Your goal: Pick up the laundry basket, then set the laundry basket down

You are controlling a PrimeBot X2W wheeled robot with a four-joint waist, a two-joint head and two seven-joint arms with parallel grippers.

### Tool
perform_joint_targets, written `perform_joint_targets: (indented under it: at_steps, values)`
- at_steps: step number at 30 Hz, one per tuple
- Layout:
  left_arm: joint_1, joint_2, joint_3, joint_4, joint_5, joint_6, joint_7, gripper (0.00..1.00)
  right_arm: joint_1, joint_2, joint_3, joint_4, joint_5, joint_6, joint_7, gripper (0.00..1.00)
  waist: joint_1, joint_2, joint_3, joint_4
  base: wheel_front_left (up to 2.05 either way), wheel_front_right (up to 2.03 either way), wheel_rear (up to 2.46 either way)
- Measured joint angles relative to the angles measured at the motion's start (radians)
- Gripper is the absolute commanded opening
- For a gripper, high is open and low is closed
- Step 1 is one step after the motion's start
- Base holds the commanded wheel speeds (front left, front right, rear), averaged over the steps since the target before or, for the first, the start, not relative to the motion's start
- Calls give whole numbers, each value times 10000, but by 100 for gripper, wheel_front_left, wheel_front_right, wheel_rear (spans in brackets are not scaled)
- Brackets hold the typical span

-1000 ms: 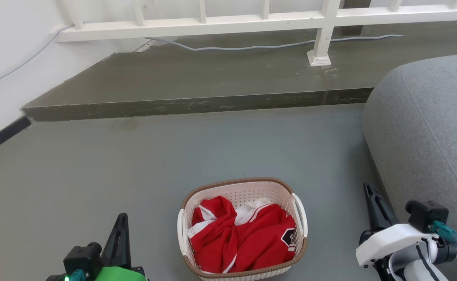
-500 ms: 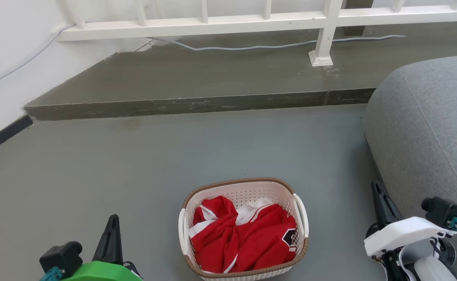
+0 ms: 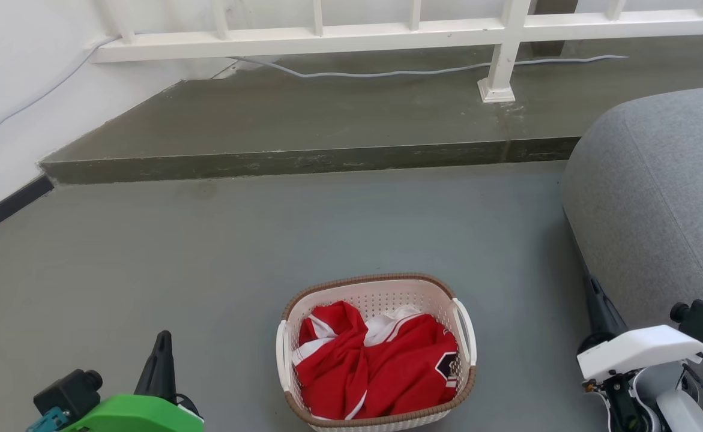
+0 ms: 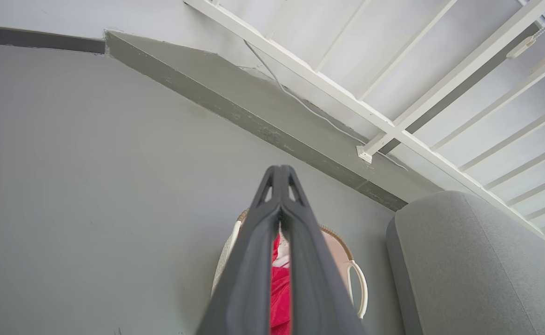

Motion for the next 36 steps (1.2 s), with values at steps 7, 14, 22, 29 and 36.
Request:
perform_joint_targets:
  at_steps: [7, 14, 22, 29, 36]
  values:
    - [-170, 15, 192, 84, -940, -176, 184, 0, -148, 96, -272, 42, 909, 151, 182, 0, 0, 0, -5, 29, 0, 0, 0]
    - [-233, 27, 374, 278, -1910, -337, 395, 0, -177, 180, -525, 125, 1779, 268, 443, 0, 0, 0, -11, 59, 0, 0, 0]
    - [-450, 35, 535, 376, -2890, -525, 614, 0, -304, 222, -777, 203, 2685, 468, 631, 0, 0, -1, -16, 88, 0, 0, 0]
    - [-591, 38, 736, 541, -3835, -694, 777, 0, -363, 272, -1057, 284, 3538, 617, 863, 0, 0, 0, -23, 118, 0, 0, 0]
    - [-640, 46, 874, 698, -4824, -796, 963, 0, -476, 368, -1327, 364, 4451, 792, 1057, 0, 0, 0, -29, 147, 0, 0, 0]
